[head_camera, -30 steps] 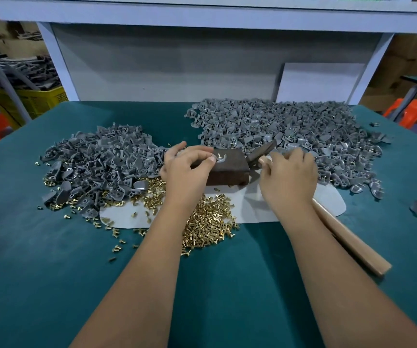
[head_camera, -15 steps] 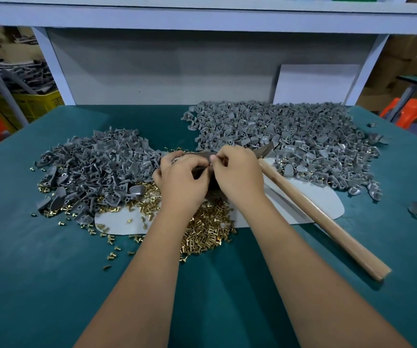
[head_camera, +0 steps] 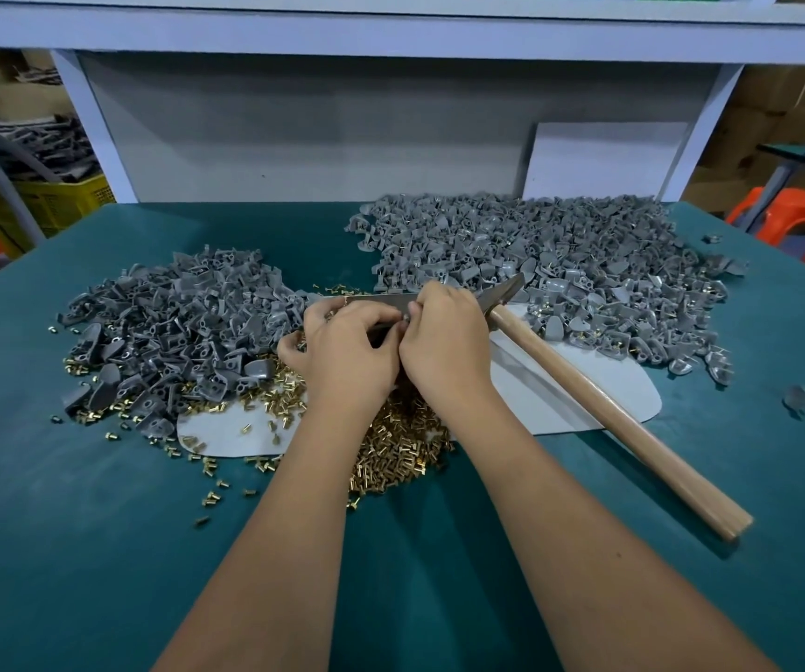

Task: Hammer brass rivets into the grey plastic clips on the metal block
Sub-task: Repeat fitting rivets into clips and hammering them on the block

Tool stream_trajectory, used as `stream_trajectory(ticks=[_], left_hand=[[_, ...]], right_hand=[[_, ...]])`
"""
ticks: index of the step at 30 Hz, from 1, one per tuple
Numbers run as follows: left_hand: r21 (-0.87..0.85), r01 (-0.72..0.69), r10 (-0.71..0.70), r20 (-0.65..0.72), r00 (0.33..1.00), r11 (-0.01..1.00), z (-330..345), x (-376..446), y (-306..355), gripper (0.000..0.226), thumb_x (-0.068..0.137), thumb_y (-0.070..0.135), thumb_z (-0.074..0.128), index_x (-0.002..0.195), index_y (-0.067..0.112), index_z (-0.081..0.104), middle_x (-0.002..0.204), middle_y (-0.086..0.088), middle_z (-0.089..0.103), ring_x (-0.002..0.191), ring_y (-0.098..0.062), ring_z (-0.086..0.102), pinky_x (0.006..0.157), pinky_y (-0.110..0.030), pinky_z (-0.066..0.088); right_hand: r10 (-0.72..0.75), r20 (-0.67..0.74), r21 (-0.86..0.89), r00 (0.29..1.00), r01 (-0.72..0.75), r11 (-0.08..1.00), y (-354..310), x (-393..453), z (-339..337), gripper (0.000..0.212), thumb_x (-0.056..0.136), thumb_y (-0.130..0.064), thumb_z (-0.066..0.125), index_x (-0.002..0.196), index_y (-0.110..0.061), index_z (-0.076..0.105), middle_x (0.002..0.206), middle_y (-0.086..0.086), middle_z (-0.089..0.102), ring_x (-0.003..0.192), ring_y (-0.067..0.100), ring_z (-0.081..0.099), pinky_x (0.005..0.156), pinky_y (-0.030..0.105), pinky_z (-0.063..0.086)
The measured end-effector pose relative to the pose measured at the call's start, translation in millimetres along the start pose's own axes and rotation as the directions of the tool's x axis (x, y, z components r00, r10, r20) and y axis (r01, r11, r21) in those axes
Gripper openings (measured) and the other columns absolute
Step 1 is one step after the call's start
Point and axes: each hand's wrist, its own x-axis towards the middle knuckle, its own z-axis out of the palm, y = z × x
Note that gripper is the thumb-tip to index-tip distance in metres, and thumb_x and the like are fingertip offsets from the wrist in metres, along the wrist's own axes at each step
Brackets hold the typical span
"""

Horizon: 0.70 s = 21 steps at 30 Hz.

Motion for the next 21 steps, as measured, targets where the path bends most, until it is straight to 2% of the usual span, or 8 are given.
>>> stream_trajectory(ticks=[5, 9, 12, 14, 16, 19, 21], left_hand=[[-0.026, 0.004, -0.004, 0.023, 1.0, 1.0, -1, 0, 1, 0.009, 0.092, 0.034, 0.064, 0.092, 0.038, 0.072, 0.107, 0.022, 0.066, 0.131, -0.01, 0.036, 0.112, -0.053, 0.017], [-0.067, -0.004, 0.008, 0.062, 0.998, 0.998, -3, 2, 0, 0.009, 0.091, 0.032, 0.065, 0.085, 0.039, 0.067, 0.102, 0.023, 0.06, 0.132, -0.014, 0.032, 0.113, -0.051, 0.017], [-0.044, 0.007, -0.003, 0.086, 0.996, 0.999, -2, 3, 0, 0.009, 0.092, 0.036, 0.064, 0.083, 0.041, 0.064, 0.104, 0.027, 0.056, 0.13, -0.011, 0.027, 0.106, -0.042, 0.013], [-0.052, 0.02, -0.014, 0.105, 0.994, 0.998, -1, 3, -1, 0.008, 0.092, 0.037, 0.063, 0.084, 0.04, 0.065, 0.105, 0.028, 0.055, 0.129, -0.008, 0.025, 0.104, -0.041, 0.011], [-0.069, 0.026, -0.018, 0.12, 0.993, 0.997, -1, 3, -3, 0.009, 0.092, 0.038, 0.063, 0.083, 0.041, 0.064, 0.104, 0.029, 0.054, 0.129, -0.006, 0.024, 0.106, -0.042, 0.011], [-0.079, 0.03, -0.02, 0.125, 0.992, 0.996, 0, 3, -3, 0.01, 0.092, 0.039, 0.063, 0.083, 0.041, 0.063, 0.105, 0.03, 0.054, 0.129, -0.005, 0.023, 0.104, -0.039, 0.011], [-0.081, 0.033, -0.023, 0.124, 0.992, 0.996, 0, 4, -2, 0.01, 0.092, 0.04, 0.063, 0.082, 0.041, 0.063, 0.105, 0.029, 0.053, 0.129, -0.006, 0.023, 0.097, -0.035, 0.01]], right_hand=[[-0.02, -0.016, 0.048, 1.0, 0.021, 0.999, 4, -1, 2, 0.017, 0.093, -0.013, 0.05, 0.078, -0.015, 0.043, 0.086, 0.009, 0.06, 0.09, 0.026, 0.048, 0.068, 0.031, 0.027], [-0.113, -0.022, 0.101, 0.993, 0.115, 0.988, 16, -6, -2, 0.016, 0.093, -0.012, 0.053, 0.078, -0.009, 0.055, 0.082, 0.007, 0.06, 0.085, 0.025, 0.049, 0.074, 0.035, 0.037], [-0.167, -0.06, 0.078, 0.984, 0.171, 0.982, 26, -9, -13, 0.014, 0.093, -0.012, 0.051, 0.088, -0.008, 0.064, 0.086, 0.004, 0.062, 0.086, 0.021, 0.05, 0.076, 0.034, 0.041], [-0.085, -0.121, -0.053, 0.989, 0.079, 0.995, 38, -6, -25, 0.018, 0.094, -0.018, 0.049, 0.101, -0.013, 0.065, 0.095, 0.001, 0.062, 0.089, 0.015, 0.048, 0.078, 0.03, 0.042], [0.034, -0.164, -0.23, 0.986, -0.072, 0.971, 55, -4, -38, 0.022, 0.093, -0.022, 0.05, 0.109, -0.012, 0.062, 0.105, 0.006, 0.06, 0.094, 0.018, 0.046, 0.081, 0.032, 0.04], [0.222, -0.011, -0.492, 0.975, -0.199, 0.847, 71, -7, -49, 0.034, 0.096, -0.032, 0.047, 0.11, -0.006, 0.061, 0.111, 0.016, 0.057, 0.103, 0.033, 0.052, 0.078, 0.038, 0.042], [0.293, 0.093, -0.516, 0.952, -0.205, 0.831, 72, -8, -49, 0.035, 0.096, -0.036, 0.048, 0.108, -0.007, 0.063, 0.105, 0.014, 0.06, 0.099, 0.034, 0.056, 0.068, 0.035, 0.038]])
